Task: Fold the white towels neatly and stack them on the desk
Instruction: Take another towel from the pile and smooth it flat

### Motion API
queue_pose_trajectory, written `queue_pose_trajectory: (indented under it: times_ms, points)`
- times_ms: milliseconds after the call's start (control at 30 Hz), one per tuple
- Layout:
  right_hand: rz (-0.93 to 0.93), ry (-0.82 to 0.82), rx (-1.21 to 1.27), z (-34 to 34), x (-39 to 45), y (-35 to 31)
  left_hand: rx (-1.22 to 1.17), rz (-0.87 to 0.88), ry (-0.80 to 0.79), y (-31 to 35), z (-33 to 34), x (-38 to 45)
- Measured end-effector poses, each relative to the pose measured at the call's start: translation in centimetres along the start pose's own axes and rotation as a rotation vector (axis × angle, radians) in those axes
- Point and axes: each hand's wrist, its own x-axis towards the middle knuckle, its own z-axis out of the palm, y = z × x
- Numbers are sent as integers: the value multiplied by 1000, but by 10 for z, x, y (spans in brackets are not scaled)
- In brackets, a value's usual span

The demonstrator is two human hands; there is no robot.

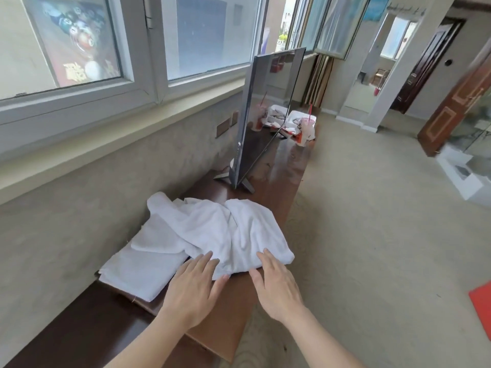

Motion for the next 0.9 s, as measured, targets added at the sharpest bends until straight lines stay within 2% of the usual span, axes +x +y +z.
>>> queue_pose_trajectory:
  times_ms: [167, 333, 433, 567, 633, 767, 900]
  points:
    - [-9, -66, 58, 8, 82, 10, 58, -75, -35, -12, 4, 59]
    - [-76, -168, -14, 23, 167, 25, 138, -170, -44, -17, 18, 122]
    - [-141, -198, -98, 35, 213, 36, 121, -250, -161, -19, 40, 163]
    - [-114, -243, -197, 52, 267, 46, 203, -400, -105, -22, 70, 212]
    - [-105, -153, -228, 66, 285, 48, 199, -482, -118, -24, 84, 230]
    - [-171, 35, -206, 91, 303, 57, 205, -521, -87, -33, 115, 243]
    - [-236, 289, -174, 104, 308, 59, 274, -454, 88, -40, 122, 244]
